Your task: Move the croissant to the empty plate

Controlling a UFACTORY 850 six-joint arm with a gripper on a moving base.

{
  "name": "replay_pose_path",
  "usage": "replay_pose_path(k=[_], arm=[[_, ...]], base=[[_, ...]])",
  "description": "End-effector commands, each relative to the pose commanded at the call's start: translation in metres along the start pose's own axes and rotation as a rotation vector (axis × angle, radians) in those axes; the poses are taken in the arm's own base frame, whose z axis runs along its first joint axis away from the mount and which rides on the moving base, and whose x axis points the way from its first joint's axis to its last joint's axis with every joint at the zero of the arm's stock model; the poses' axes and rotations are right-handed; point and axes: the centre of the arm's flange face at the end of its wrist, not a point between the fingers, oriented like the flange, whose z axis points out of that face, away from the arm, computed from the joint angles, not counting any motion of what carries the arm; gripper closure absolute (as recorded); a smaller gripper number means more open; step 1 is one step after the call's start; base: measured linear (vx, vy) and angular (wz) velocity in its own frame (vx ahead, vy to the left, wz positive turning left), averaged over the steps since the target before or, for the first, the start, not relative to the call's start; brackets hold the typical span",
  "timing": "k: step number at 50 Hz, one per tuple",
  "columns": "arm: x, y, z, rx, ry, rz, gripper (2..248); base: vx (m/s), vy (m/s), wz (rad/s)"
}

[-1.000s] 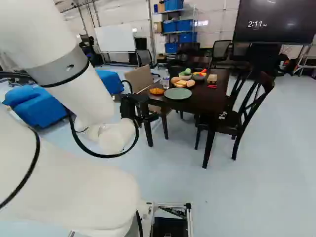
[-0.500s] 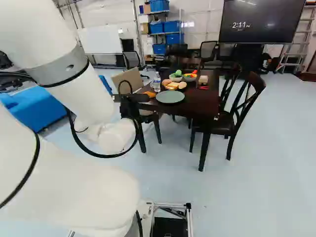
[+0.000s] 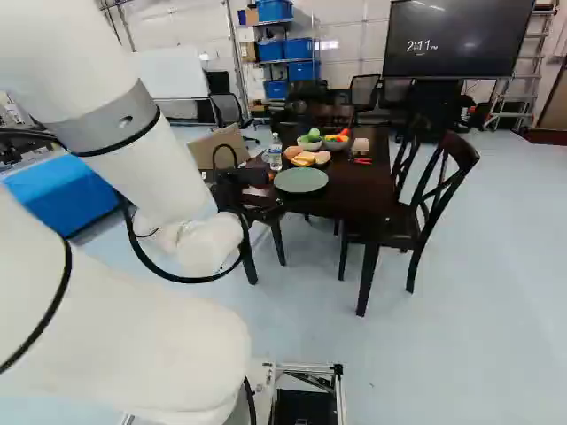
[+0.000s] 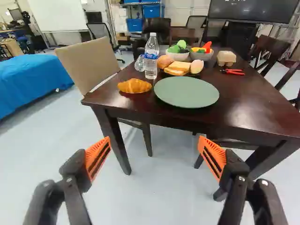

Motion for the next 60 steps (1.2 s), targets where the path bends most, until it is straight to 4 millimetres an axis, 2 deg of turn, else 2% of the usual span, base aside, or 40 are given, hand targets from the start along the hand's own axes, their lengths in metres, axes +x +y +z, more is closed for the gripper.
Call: replay_pose_path(k=[60], arm=[[0.0, 0.0, 0.0, 0.0, 0.0, 0.0, 3]], base=[[0.151, 0.047, -0.023]])
